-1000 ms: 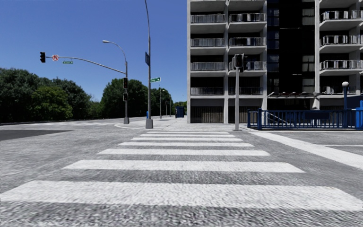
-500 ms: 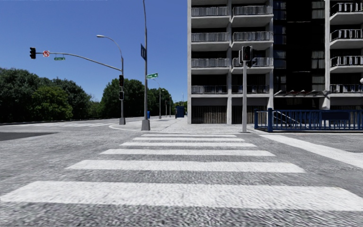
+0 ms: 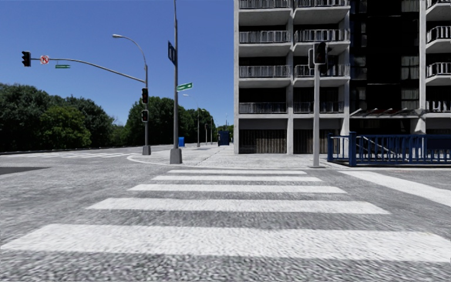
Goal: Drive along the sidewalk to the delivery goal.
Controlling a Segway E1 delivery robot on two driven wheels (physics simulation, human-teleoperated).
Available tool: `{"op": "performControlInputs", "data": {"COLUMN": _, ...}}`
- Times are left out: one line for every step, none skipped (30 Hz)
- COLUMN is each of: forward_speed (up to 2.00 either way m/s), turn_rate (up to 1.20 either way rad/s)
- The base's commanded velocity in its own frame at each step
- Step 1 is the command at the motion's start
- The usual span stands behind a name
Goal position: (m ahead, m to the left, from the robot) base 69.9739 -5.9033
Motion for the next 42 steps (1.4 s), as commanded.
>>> {"op": "performControlInputs", "data": {"forward_speed": 2.0, "turn_rate": 0.0}}
{"op": "performControlInputs", "data": {"forward_speed": 2.0, "turn_rate": 0.0}}
{"op": "performControlInputs", "data": {"forward_speed": 2.0, "turn_rate": 0.0}}
{"op": "performControlInputs", "data": {"forward_speed": 2.0, "turn_rate": 0.0}}
{"op": "performControlInputs", "data": {"forward_speed": 2.0, "turn_rate": 0.0}}
{"op": "performControlInputs", "data": {"forward_speed": 2.0, "turn_rate": 0.0}}
{"op": "performControlInputs", "data": {"forward_speed": 2.0, "turn_rate": 0.0}}
{"op": "performControlInputs", "data": {"forward_speed": 2.0, "turn_rate": 0.0}}
{"op": "performControlInputs", "data": {"forward_speed": 2.0, "turn_rate": 0.0}}
{"op": "performControlInputs", "data": {"forward_speed": 2.0, "turn_rate": 0.0}}
{"op": "performControlInputs", "data": {"forward_speed": 2.0, "turn_rate": 0.0}}
{"op": "performControlInputs", "data": {"forward_speed": 2.0, "turn_rate": 0.0}}
{"op": "performControlInputs", "data": {"forward_speed": 2.0, "turn_rate": 0.0}}
{"op": "performControlInputs", "data": {"forward_speed": 2.0, "turn_rate": 0.0}}
{"op": "performControlInputs", "data": {"forward_speed": 2.0, "turn_rate": 0.0}}
{"op": "performControlInputs", "data": {"forward_speed": 2.0, "turn_rate": 0.0}}
{"op": "performControlInputs", "data": {"forward_speed": 2.0, "turn_rate": 0.0}}
{"op": "performControlInputs", "data": {"forward_speed": 2.0, "turn_rate": 0.0}}
{"op": "performControlInputs", "data": {"forward_speed": 2.0, "turn_rate": 0.0}}
{"op": "performControlInputs", "data": {"forward_speed": 2.0, "turn_rate": 0.0}}
{"op": "performControlInputs", "data": {"forward_speed": 2.0, "turn_rate": 0.0}}
{"op": "performControlInputs", "data": {"forward_speed": 2.0, "turn_rate": 0.0}}
{"op": "performControlInputs", "data": {"forward_speed": 2.0, "turn_rate": 0.0}}
{"op": "performControlInputs", "data": {"forward_speed": 2.0, "turn_rate": 0.0}}
{"op": "performControlInputs", "data": {"forward_speed": 2.0, "turn_rate": 0.0}}
{"op": "performControlInputs", "data": {"forward_speed": 2.0, "turn_rate": 0.0}}
{"op": "performControlInputs", "data": {"forward_speed": 2.0, "turn_rate": 0.0}}
{"op": "performControlInputs", "data": {"forward_speed": 2.0, "turn_rate": 0.0}}
{"op": "performControlInputs", "data": {"forward_speed": 2.0, "turn_rate": 0.0}}
{"op": "performControlInputs", "data": {"forward_speed": 2.0, "turn_rate": 0.0}}
{"op": "performControlInputs", "data": {"forward_speed": 2.0, "turn_rate": 0.0}}
{"op": "performControlInputs", "data": {"forward_speed": 2.0, "turn_rate": 0.0}}
{"op": "performControlInputs", "data": {"forward_speed": 2.0, "turn_rate": 0.0}}
{"op": "performControlInputs", "data": {"forward_speed": 2.0, "turn_rate": 0.0}}
{"op": "performControlInputs", "data": {"forward_speed": 2.0, "turn_rate": 0.0}}
{"op": "performControlInputs", "data": {"forward_speed": 2.0, "turn_rate": 0.0}}
{"op": "performControlInputs", "data": {"forward_speed": 2.0, "turn_rate": 0.0}}
{"op": "performControlInputs", "data": {"forward_speed": 2.0, "turn_rate": 0.0}}
{"op": "performControlInputs", "data": {"forward_speed": 2.0, "turn_rate": 0.0}}
{"op": "performControlInputs", "data": {"forward_speed": 2.0, "turn_rate": 0.0}}
{"op": "performControlInputs", "data": {"forward_speed": 2.0, "turn_rate": 0.0}}
{"op": "performControlInputs", "data": {"forward_speed": 2.0, "turn_rate": 0.0}}
